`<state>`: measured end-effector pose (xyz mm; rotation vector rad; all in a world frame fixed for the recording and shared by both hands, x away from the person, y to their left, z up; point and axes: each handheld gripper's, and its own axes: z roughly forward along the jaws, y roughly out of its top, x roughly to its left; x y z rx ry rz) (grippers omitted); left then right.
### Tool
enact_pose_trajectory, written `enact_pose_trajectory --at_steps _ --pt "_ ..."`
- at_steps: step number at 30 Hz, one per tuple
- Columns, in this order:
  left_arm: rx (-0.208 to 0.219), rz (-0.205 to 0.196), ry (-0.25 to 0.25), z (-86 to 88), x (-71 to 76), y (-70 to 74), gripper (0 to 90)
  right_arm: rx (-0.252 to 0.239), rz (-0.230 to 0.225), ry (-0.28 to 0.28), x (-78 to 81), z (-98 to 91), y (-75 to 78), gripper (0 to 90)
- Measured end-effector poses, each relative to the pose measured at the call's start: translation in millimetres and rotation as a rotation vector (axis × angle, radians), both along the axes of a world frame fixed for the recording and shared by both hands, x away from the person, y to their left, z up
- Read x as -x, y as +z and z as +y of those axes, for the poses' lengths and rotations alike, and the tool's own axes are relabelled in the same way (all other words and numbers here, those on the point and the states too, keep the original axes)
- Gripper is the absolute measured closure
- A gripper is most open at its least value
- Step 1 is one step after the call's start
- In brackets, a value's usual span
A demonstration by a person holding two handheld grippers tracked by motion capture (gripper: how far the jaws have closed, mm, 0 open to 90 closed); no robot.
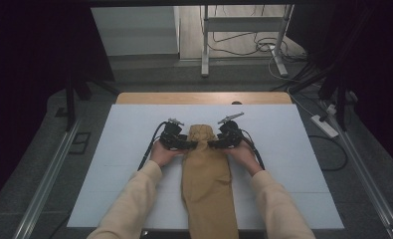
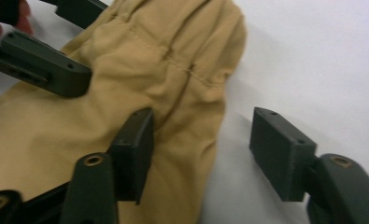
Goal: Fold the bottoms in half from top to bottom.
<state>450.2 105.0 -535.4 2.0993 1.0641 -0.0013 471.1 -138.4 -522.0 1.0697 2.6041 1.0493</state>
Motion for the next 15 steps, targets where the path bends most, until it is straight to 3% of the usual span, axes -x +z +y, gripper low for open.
enact_pose_trajectory --at_steps 7,11,15 --pt "-0.009 0.007 -0.011 -2.6 4.7 0.6 54.4 0.021 0.011 0.053 4.2 6.5 1.6 59.2" --pt "0.006 0.019 -0.038 -1.5 5.8 -0.4 68.1 -0.005 0.035 0.062 2.7 2.6 1.1 73.8" --pt "-0.003 -0.001 -0.053 -1.5 7.3 0.3 74.0 -0.003 0.019 0.081 3.5 1.4 2.1 78.4"
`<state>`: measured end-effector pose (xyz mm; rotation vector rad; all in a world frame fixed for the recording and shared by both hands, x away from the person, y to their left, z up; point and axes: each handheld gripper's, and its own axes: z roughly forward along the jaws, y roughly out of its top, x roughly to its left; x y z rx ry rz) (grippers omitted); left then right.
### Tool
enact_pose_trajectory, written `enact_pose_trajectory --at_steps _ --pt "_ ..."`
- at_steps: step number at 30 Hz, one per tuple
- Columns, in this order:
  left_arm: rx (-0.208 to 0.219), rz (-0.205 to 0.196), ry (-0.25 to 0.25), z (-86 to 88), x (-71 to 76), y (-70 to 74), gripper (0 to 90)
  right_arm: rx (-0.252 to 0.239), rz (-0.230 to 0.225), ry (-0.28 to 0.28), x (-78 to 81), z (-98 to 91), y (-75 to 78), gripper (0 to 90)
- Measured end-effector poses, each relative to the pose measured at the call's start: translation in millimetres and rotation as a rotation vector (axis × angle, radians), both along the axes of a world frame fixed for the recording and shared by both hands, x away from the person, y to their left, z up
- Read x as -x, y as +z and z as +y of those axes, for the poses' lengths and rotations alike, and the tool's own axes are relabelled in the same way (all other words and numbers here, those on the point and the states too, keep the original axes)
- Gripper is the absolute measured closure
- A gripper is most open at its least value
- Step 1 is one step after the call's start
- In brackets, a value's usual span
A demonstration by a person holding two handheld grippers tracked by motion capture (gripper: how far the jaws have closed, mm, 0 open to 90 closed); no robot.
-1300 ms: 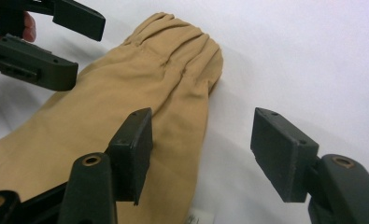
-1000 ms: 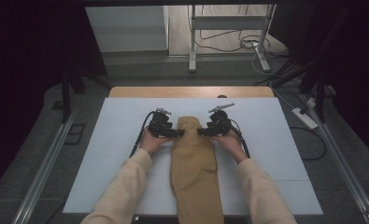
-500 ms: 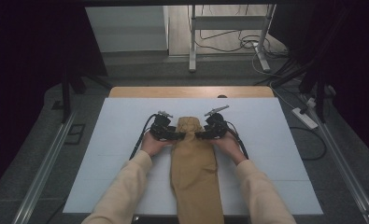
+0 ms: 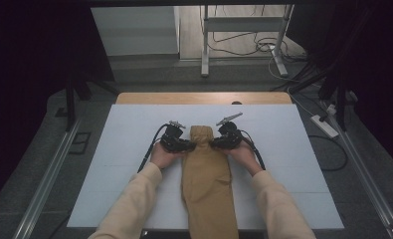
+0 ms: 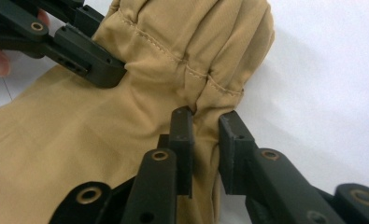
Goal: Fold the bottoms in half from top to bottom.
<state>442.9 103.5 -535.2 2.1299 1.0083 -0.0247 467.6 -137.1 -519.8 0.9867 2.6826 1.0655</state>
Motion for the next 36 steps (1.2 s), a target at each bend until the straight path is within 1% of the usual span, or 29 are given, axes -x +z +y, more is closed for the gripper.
enact_pose_trajectory --at_steps 3,6,9,13,16,17,21,25,28,31,33,36 --pt "0.002 -0.010 -0.002 0.2 0.7 1.5 75.7 0.003 -0.014 0.005 1.1 -1.2 2.3 80.3" --pt "0.018 -0.013 -0.007 1.5 0.6 3.5 77.5 0.004 -0.033 0.012 2.5 -2.8 5.5 81.3" --pt "0.019 -0.033 -0.014 1.4 1.3 6.8 78.4 0.000 -0.052 0.015 4.0 -4.4 9.9 82.1" --pt "0.024 -0.055 -0.022 1.7 1.4 13.6 79.0 -0.006 -0.075 0.019 6.2 -7.0 16.9 82.4" --pt "0.040 -0.058 -0.025 3.1 -0.9 19.7 79.1 -0.016 -0.104 0.019 7.7 -8.9 22.8 82.4" --pt "0.040 -0.058 -0.028 3.2 -1.5 21.1 79.1 -0.019 -0.117 0.016 8.3 -9.5 25.3 82.5" --pt "0.037 -0.071 -0.030 0.8 -3.6 27.6 79.2 -0.022 -0.139 0.011 8.7 -11.3 30.1 82.7" --pt "0.031 -0.082 -0.037 -1.5 -6.6 32.2 79.3 -0.038 -0.151 -0.003 7.5 -14.8 31.9 82.8" --pt "0.030 -0.094 -0.040 -3.0 -10.0 36.7 79.3 -0.040 -0.166 -0.007 6.9 -16.5 35.1 82.9" --pt "0.032 -0.107 -0.040 -4.4 -15.8 46.3 79.4 -0.037 -0.192 -0.013 4.7 -17.9 43.3 83.0" --pt "0.028 -0.130 -0.037 -5.2 -19.5 56.7 79.4 -0.039 -0.216 -0.017 2.2 -18.5 51.9 83.0" --pt "0.035 -0.166 -0.028 -5.3 -21.9 71.6 79.5 -0.059 -0.251 -0.028 -0.6 -20.0 66.5 83.0"
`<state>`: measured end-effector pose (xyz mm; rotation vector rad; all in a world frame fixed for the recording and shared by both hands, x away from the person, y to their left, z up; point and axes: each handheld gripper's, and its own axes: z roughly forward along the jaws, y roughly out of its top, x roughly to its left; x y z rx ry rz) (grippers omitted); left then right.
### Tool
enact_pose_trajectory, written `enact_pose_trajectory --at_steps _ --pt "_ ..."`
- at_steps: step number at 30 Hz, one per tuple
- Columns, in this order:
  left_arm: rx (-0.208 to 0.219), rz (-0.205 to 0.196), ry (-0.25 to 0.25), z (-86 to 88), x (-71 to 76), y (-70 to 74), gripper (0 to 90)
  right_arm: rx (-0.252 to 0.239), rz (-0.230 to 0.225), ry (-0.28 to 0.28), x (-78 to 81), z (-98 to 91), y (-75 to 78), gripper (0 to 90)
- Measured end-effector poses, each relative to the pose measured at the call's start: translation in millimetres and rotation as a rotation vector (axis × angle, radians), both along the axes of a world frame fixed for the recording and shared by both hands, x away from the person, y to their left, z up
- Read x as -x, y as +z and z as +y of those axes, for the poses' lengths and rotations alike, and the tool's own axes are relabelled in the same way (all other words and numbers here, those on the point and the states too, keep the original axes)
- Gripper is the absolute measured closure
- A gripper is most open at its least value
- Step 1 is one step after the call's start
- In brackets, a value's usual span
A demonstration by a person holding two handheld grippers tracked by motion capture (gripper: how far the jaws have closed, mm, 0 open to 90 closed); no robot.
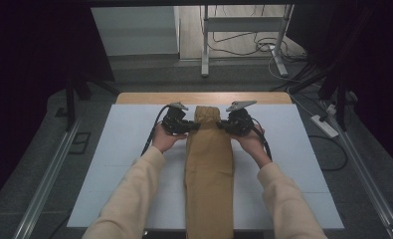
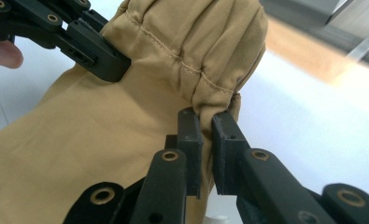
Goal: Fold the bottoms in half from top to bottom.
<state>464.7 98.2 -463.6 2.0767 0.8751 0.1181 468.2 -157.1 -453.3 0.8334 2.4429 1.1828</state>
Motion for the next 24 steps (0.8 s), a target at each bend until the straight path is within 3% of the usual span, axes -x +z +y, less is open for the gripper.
enact_pose_trajectory --at_steps 3,10,24 --pt "0.000 -0.012 -0.007 0.5 1.3 3.2 79.5 -0.020 -0.012 -0.001 0.0 -1.3 6.9 83.0" --pt "-0.012 0.001 -0.007 0.6 6.1 -8.2 79.6 -0.009 0.017 0.006 3.1 -0.6 -4.6 83.0" --pt "0.009 -0.005 -0.032 3.3 19.4 -10.1 80.1 -0.034 0.057 0.024 13.1 -4.6 -10.1 83.0"
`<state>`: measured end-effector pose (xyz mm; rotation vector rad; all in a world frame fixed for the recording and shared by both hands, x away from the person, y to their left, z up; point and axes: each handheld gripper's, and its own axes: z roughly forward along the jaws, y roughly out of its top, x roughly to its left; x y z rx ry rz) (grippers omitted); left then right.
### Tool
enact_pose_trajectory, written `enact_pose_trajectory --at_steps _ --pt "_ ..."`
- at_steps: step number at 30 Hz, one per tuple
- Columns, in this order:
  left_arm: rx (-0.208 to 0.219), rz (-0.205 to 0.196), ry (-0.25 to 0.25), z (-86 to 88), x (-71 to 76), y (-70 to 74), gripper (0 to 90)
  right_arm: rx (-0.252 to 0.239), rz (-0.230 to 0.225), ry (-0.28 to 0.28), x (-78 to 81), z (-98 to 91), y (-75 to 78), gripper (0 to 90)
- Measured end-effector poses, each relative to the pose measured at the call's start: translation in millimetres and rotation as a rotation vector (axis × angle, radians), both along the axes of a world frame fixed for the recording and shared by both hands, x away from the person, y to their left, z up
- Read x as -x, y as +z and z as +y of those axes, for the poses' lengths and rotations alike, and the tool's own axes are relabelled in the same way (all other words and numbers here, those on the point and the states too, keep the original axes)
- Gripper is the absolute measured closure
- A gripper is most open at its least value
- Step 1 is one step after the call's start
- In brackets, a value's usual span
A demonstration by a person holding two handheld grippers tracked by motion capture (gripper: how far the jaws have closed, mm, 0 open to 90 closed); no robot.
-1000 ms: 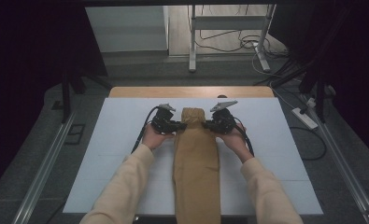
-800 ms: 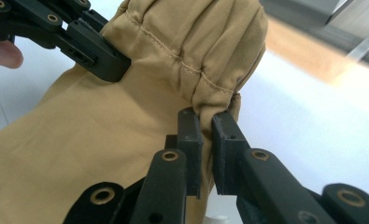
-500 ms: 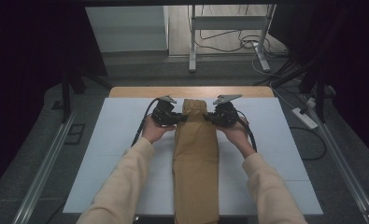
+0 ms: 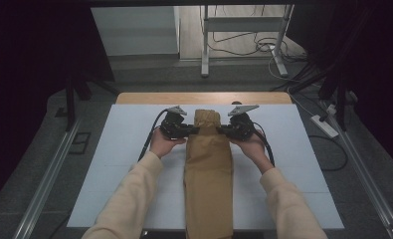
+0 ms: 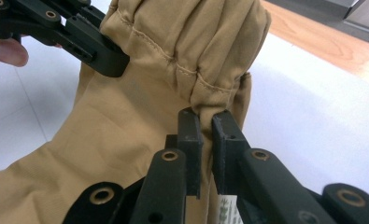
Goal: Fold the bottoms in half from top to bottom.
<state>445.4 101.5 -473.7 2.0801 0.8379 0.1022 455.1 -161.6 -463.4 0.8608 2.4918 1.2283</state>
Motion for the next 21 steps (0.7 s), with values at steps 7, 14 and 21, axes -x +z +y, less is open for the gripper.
enact_pose_trajectory --at_steps 7,14,21 --pt "0.007 0.001 -0.008 -0.1 2.4 0.5 80.7 -0.002 0.003 0.007 3.1 -0.8 0.0 83.0" --pt "0.017 -0.004 -0.018 1.5 6.2 1.7 81.3 -0.013 0.001 0.012 4.7 -2.2 0.0 83.1" --pt "0.029 -0.020 -0.030 2.0 15.4 3.5 81.8 -0.019 -0.003 0.024 9.6 -4.5 2.4 83.2"
